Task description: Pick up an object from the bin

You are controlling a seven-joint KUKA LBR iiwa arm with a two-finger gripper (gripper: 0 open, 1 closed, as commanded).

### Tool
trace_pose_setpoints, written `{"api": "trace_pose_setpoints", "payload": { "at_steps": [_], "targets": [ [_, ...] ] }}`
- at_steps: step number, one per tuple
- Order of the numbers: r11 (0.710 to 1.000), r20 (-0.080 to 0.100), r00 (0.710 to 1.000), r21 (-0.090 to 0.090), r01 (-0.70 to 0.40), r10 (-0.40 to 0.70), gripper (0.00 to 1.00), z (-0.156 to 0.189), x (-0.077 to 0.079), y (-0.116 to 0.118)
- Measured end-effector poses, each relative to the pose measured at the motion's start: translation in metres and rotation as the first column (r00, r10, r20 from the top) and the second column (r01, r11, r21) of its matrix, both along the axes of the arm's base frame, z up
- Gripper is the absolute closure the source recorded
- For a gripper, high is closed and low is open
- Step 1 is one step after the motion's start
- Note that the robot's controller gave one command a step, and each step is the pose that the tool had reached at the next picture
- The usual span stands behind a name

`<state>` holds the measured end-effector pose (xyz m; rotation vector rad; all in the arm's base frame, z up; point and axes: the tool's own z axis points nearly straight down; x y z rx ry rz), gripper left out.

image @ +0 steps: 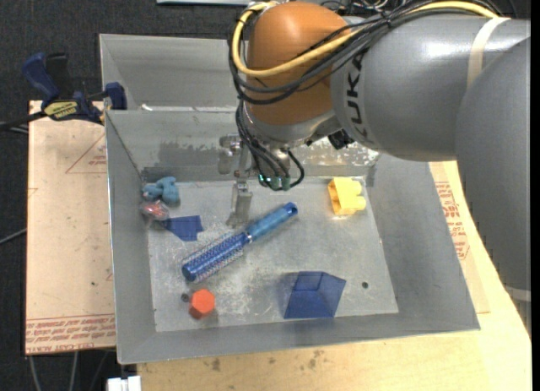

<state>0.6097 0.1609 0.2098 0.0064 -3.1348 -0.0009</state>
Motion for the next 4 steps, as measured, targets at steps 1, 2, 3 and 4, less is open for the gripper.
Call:
{"api": "trace_pose_setpoints", "payload": {
  "at_steps": [1, 2, 3, 4],
  "targets": [
    [0.919, 0.004, 0.919, 0.001, -0.395, 0.395, 0.0, -0.142, -0.052, -0.035],
    [0.838, 0.012, 0.838, -0.001, -0.546, 0.546, 0.0, -0.109, -0.047, -0.033],
    [0.805, 0.01, 0.805, -0.002, -0.593, 0.593, 0.0, -0.108, -0.04, -0.052],
    [0.815, 0.007, 0.815, 0.002, -0.579, 0.579, 0.0, -0.142, -0.035, -0.062]
  ]
}}
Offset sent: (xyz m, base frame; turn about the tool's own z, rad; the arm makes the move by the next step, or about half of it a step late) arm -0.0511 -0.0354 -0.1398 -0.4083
